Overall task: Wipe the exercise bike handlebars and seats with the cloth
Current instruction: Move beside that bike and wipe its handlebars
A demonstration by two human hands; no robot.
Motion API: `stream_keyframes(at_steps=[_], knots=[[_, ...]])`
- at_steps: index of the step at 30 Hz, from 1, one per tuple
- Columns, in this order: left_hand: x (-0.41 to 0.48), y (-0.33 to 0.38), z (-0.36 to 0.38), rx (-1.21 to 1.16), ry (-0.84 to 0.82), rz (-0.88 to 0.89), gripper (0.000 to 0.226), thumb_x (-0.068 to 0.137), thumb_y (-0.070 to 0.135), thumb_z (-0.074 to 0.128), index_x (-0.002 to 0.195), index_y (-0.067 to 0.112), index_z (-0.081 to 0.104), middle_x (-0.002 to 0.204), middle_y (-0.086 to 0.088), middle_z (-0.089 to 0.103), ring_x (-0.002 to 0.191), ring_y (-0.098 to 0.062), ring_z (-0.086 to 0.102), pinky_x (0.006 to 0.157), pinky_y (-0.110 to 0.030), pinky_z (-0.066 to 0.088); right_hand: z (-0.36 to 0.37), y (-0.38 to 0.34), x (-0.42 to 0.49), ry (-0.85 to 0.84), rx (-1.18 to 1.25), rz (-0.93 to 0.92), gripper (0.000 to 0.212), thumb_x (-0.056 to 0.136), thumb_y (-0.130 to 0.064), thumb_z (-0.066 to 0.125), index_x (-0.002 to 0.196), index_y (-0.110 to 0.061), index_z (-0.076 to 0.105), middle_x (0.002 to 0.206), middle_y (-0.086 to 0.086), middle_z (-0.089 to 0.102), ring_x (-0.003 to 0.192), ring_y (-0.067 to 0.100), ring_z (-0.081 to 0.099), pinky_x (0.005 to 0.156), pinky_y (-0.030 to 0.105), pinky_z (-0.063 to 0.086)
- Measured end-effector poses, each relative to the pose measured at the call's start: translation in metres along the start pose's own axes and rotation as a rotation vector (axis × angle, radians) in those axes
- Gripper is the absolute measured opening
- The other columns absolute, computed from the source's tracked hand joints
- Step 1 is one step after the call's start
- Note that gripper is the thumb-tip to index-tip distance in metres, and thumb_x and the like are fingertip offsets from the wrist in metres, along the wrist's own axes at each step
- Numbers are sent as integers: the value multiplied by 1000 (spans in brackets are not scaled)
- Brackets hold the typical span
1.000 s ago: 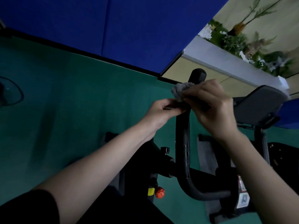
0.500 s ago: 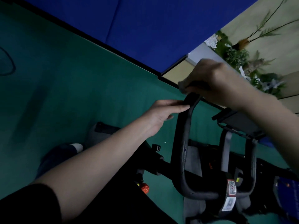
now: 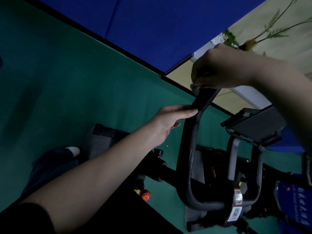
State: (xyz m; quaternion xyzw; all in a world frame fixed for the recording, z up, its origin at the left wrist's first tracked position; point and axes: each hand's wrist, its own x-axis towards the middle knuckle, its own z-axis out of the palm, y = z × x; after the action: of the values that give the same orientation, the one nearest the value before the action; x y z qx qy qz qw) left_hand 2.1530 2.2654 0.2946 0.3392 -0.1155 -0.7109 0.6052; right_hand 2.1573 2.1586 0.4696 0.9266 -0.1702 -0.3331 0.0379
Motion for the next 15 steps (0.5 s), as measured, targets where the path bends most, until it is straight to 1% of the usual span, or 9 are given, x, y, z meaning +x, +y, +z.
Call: stream_keyframes(at_steps=[2, 4, 6, 8, 10, 11, 13, 14, 15], knots=[[0, 1, 0, 6, 9, 0, 14, 69, 27, 79, 79, 37, 76, 90, 16, 73, 88, 1, 63, 77, -25, 38, 7, -7, 1, -79, 21, -16, 6, 86, -21, 67, 88, -17, 71, 78, -8, 67, 72, 3, 61, 70, 32, 55], [1, 3, 0, 17, 26, -3, 13, 71, 25, 79, 77, 35, 77, 88, 16, 73, 86, 2, 63, 75, -24, 38, 11, -13, 4, -137, 36, -19, 6, 87, -24, 67, 87, -19, 70, 77, -10, 66, 71, 1, 60, 68, 31, 54], [0, 4, 0, 37, 19, 6, 12, 73, 24, 78, 81, 33, 77, 90, 16, 73, 85, 4, 64, 74, -23, 38, 6, -9, 6, -98, 29, 27, 6, 86, -25, 68, 87, -18, 70, 74, -11, 64, 69, -1, 57, 67, 32, 53], [-2, 7, -1, 69, 2, 18, 13, 75, 24, 76, 87, 29, 76, 92, 15, 73, 87, 5, 64, 75, -22, 39, -6, 5, 2, 9, 31, 125, 7, 85, -22, 69, 86, -15, 69, 74, -9, 63, 71, 6, 61, 70, 35, 54], [-4, 11, -1, 116, -1, 26, 16, 77, 24, 74, 94, 25, 74, 92, 14, 73, 87, 3, 64, 75, -21, 41, -13, 21, -7, 179, 67, 259, 8, 86, -19, 68, 86, -12, 67, 74, -5, 62, 80, 19, 64, 73, 36, 51], [-5, 12, -2, 139, 0, 29, 19, 78, 23, 74, 97, 23, 73, 91, 14, 72, 86, 2, 63, 74, -19, 41, -11, 28, -12, 271, 125, 337, 8, 87, -18, 66, 88, -10, 67, 77, -1, 63, 85, 23, 63, 75, 38, 51], [-6, 16, -1, 178, -5, 27, 21, 80, 23, 73, 100, 20, 71, 91, 12, 71, 86, 0, 62, 72, -17, 42, 3, 33, -22, 438, 396, 493, 11, 90, -15, 62, 94, -6, 67, 91, 11, 67, 93, 27, 63, 84, 42, 51], [-6, 18, -1, 196, -12, 23, 21, 80, 23, 72, 100, 20, 71, 92, 12, 71, 88, -1, 62, 72, -16, 43, 15, 31, -26, 515, 562, 540, 13, 91, -15, 60, 95, -4, 67, 95, 13, 68, 92, 25, 63, 85, 43, 52], [-7, 19, -1, 209, -17, 17, 22, 80, 24, 72, 102, 19, 71, 94, 11, 71, 91, -2, 62, 73, -16, 43, 26, 27, -28, 597, 713, 564, 15, 93, -14, 59, 95, -2, 66, 95, 14, 67, 87, 23, 63, 83, 41, 52]])
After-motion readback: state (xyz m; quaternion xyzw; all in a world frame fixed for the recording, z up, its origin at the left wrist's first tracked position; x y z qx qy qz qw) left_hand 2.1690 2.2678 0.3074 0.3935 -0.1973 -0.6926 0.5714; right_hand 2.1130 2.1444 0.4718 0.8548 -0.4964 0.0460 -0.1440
